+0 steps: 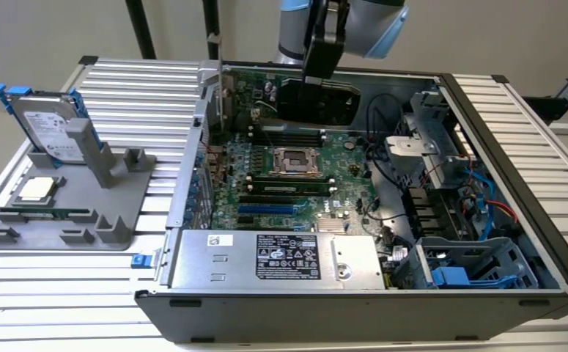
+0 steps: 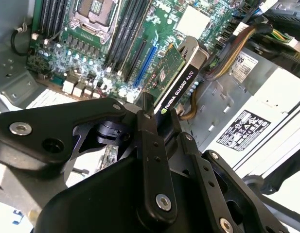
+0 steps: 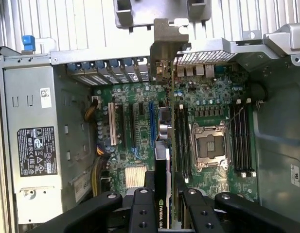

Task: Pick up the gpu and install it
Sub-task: 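Insert the gpu into the slot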

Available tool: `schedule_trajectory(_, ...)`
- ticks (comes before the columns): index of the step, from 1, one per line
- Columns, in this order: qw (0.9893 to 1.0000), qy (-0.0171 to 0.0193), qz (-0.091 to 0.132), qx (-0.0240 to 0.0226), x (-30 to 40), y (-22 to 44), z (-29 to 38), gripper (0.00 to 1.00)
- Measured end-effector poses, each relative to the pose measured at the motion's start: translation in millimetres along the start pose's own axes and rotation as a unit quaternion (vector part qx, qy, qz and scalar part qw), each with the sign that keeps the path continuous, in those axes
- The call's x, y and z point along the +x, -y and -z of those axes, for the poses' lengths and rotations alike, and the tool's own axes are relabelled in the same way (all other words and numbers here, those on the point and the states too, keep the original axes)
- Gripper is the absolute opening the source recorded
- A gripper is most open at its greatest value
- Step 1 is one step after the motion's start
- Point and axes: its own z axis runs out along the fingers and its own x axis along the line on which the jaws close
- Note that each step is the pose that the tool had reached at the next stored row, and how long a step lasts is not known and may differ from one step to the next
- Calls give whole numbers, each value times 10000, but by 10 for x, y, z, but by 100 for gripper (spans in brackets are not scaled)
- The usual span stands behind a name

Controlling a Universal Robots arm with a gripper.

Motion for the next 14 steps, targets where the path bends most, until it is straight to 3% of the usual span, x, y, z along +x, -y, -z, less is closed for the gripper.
schedule_trajectory(6, 10000, -45, 70, 29, 0, 2, -41, 0)
schedule_trajectory(14, 9989, -78, 459, 47, -1, 5, -90, 0)
